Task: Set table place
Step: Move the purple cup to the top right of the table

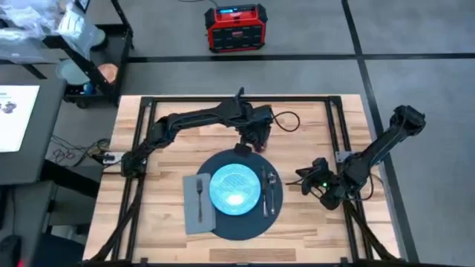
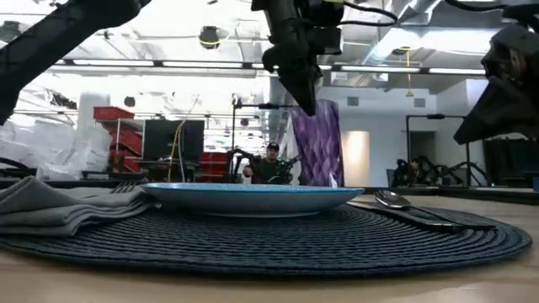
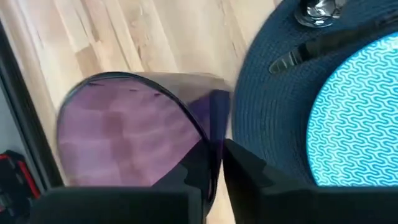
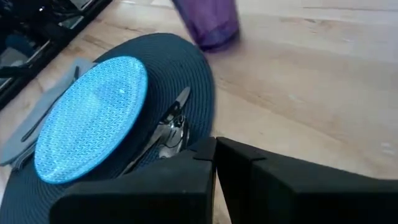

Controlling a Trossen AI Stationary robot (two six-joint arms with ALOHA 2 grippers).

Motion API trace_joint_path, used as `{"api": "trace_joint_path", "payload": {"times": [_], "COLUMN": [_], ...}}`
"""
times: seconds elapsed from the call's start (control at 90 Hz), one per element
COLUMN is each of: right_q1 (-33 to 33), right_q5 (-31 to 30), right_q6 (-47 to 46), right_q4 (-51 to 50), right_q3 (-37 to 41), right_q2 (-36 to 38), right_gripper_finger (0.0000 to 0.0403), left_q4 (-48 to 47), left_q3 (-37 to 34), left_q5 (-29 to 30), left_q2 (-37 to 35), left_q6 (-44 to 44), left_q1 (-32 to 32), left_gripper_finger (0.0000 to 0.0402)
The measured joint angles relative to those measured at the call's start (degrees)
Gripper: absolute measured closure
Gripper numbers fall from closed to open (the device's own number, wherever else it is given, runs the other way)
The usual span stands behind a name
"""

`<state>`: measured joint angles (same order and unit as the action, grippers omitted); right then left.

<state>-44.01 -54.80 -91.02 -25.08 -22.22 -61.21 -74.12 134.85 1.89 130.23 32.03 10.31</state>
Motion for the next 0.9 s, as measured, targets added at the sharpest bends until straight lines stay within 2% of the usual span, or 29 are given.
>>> {"api": "trace_joint_path", "payload": {"times": [0.367, 0.667, 0.9], "right_q1": [0.0, 0.0, 0.0], "right_q5": [0.0, 0.0, 0.0], "right_q6": [0.0, 0.0, 0.0], "right_q4": [0.4, 0.4, 0.7], "right_q3": [0.0, 0.0, 0.0], "right_q2": [-1.1, -1.1, -1.1], "right_gripper_finger": [0.0403, 0.0403, 0.0403], "left_q4": [0.4, -6.7, -1.3], "left_q3": [0.0, 0.0, -0.1], "left_q5": [-0.1, -0.1, -1.6], "left_q2": [0.1, 0.1, -4.5], "left_q6": [-0.8, -5.4, -5.3], "left_q1": [0.0, -0.2, -0.2], "left_gripper_finger": [0.0328, 0.0326, 0.0326]}}
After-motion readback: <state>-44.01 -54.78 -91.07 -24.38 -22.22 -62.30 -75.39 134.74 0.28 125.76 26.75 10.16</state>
